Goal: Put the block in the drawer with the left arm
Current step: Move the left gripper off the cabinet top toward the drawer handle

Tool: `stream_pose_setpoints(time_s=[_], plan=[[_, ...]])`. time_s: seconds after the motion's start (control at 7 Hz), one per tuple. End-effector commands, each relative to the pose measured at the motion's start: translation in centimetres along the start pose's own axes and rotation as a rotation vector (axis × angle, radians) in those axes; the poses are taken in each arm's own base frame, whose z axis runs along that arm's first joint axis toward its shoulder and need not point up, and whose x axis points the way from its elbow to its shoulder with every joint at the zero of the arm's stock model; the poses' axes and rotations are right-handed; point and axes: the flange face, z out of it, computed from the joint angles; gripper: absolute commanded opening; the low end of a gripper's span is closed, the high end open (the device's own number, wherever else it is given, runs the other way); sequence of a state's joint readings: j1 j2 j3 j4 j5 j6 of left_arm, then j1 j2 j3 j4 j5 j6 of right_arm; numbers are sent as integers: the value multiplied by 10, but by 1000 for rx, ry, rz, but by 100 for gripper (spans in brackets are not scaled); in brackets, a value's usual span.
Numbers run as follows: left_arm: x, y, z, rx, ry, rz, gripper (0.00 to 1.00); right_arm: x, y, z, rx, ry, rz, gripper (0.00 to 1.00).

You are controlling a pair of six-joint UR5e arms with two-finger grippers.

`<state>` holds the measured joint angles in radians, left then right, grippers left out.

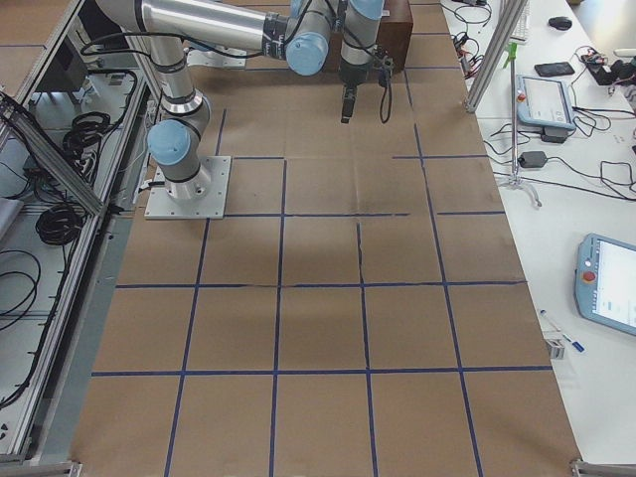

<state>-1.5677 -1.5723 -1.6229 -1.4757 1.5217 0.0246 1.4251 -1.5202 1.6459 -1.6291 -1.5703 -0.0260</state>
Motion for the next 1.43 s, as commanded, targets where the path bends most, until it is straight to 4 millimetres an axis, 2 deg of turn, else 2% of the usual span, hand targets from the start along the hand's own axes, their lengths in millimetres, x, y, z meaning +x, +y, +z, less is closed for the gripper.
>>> stream_pose_setpoints(time_s=[0.0,0.43,0.57,0.71,0.86,1.29], plan=[[0,0,0,0,0,0,99,0,0,-1,1,1,0,100],[-1,-1,-1,1,-3,-1,99,0,0,0,0,-1,0,100],[-5,-7,-5,11,-8,-9,99,0,0,0,0,0,0,100],[-22,-12,-9,18,-9,-42,99,0,0,-1,1,1,0,100],[-51,-18,-11,24,-9,-96,99,0,0,0,0,1,0,100],[-161,-37,-7,47,17,-173,99,0,0,0,0,0,0,100]])
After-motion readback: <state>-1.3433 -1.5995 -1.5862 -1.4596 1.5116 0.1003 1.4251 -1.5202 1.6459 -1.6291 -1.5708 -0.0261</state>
